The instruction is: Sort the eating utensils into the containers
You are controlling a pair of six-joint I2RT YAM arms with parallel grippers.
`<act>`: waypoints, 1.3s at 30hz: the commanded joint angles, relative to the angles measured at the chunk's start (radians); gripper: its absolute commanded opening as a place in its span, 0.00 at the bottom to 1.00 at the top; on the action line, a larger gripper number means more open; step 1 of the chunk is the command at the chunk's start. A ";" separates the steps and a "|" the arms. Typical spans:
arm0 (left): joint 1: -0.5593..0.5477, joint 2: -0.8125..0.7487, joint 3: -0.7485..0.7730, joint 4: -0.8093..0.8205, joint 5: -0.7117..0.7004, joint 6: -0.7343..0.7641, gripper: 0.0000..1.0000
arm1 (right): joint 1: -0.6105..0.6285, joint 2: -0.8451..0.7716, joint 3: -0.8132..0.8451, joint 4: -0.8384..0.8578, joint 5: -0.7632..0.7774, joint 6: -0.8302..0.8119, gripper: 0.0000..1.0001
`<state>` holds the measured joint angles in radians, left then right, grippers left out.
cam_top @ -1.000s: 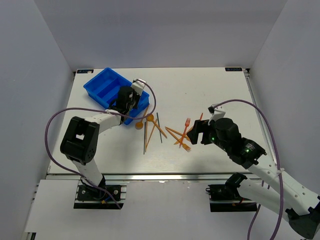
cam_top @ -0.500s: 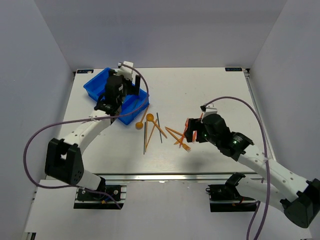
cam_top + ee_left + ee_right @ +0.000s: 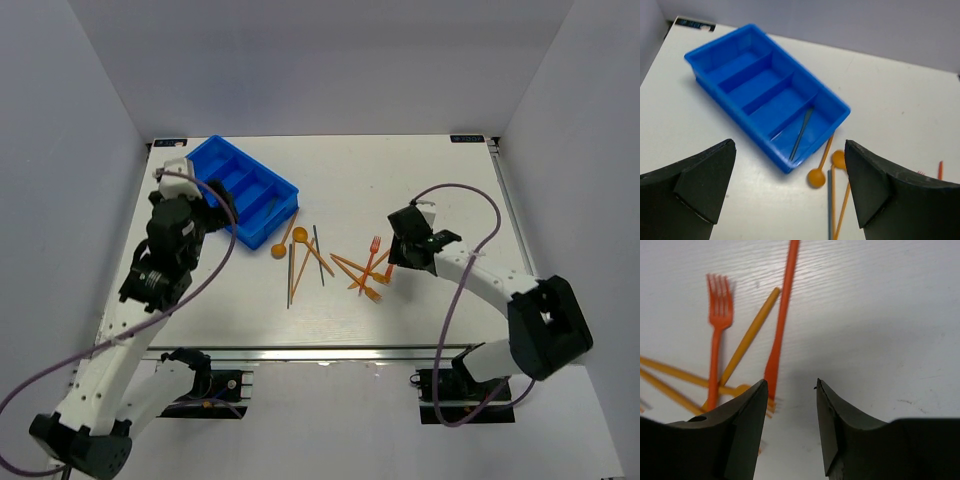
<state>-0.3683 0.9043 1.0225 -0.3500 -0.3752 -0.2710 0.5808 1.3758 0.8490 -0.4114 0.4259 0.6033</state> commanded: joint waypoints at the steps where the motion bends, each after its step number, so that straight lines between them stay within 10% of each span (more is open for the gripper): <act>1: 0.002 -0.082 -0.129 -0.075 -0.008 -0.005 0.98 | -0.058 0.101 0.048 0.082 -0.010 -0.020 0.50; 39: 0.002 -0.140 -0.260 -0.044 0.091 -0.011 0.98 | -0.222 0.443 0.265 0.094 -0.144 -0.088 0.38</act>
<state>-0.3683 0.7723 0.7593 -0.4099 -0.3019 -0.2821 0.3813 1.7821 1.0630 -0.3073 0.2977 0.5362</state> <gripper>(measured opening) 0.982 0.384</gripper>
